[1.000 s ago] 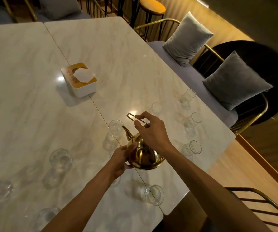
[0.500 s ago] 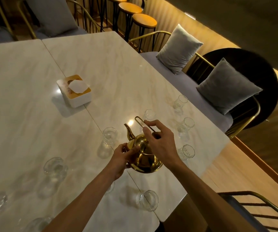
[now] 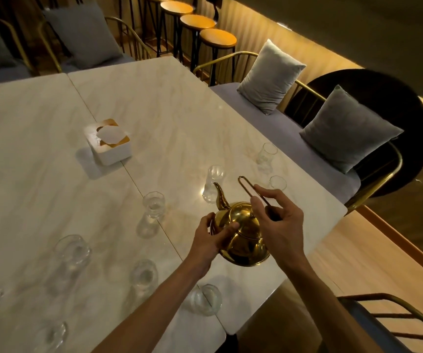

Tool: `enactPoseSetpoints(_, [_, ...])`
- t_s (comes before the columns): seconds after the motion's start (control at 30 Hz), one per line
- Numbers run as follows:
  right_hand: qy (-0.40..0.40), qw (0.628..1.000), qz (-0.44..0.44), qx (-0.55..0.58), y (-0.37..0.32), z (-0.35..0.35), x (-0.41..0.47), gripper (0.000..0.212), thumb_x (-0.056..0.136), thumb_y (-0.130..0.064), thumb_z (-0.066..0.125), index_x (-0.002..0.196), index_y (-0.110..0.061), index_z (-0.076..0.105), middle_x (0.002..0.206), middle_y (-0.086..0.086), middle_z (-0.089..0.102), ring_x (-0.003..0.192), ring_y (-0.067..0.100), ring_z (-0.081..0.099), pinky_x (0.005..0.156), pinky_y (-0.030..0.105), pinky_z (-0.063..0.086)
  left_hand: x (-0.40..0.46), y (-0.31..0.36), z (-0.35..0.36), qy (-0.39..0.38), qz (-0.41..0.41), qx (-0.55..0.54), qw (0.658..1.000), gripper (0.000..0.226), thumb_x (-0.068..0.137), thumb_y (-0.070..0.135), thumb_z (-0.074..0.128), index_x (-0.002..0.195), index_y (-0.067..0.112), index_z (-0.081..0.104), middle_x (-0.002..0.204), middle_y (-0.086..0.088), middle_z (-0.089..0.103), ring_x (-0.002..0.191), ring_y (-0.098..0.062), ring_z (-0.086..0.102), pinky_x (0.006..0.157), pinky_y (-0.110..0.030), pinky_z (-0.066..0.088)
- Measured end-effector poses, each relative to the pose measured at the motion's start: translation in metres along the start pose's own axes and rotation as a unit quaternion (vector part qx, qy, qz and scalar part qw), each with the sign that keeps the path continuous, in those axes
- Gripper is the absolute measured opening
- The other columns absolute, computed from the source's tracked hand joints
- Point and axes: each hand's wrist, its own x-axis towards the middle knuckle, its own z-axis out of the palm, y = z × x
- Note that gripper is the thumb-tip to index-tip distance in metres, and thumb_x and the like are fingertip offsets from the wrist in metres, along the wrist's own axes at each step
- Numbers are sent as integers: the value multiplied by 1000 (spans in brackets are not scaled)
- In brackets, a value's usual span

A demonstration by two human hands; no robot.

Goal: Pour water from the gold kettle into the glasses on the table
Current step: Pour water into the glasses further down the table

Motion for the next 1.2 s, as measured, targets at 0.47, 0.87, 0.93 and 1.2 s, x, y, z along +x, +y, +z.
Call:
enactPoseSetpoints(0.47, [-82, 996, -4, -27, 42, -76, -3, 25, 94, -18, 68, 113, -33, 70, 118, -22, 67, 97, 7, 72, 88, 35, 61, -22, -51, 80, 37, -52, -48, 997, 99, 53, 61, 87, 137, 30, 45, 129, 5, 55, 120, -24, 58, 99, -46, 55])
enactPoseSetpoints(0.87, [-185, 979, 20, -79, 60, -75, 20, 17, 93, -24, 69, 105, -24, 56, 96, -10, 72, 79, 9, 73, 72, 20, 56, -21, -66, 94, 61, -121, -99, 986, 68, 79, 46, 78, 135, 22, 47, 124, 0, 61, 108, -18, 62, 90, -40, 58])
enactPoseSetpoints(0.93, [-194, 977, 20, -87, 58, -70, 23, 16, 94, -25, 69, 104, -25, 57, 93, -8, 72, 79, 9, 73, 72, 20, 57, -19, -67, 93, 64, -132, -106, 984, 64, 81, 45, 77, 134, 21, 48, 121, -1, 62, 108, -20, 62, 92, -42, 57])
enactPoseSetpoints(1.2, [-234, 966, 32, -103, 53, -54, 39, 12, 95, -24, 68, 102, -26, 59, 75, 4, 71, 60, 13, 67, 57, 22, 55, -9, -65, 88, 54, -179, -139, 972, 66, 83, 43, 76, 137, 17, 48, 127, -7, 61, 117, -27, 58, 93, -47, 56])
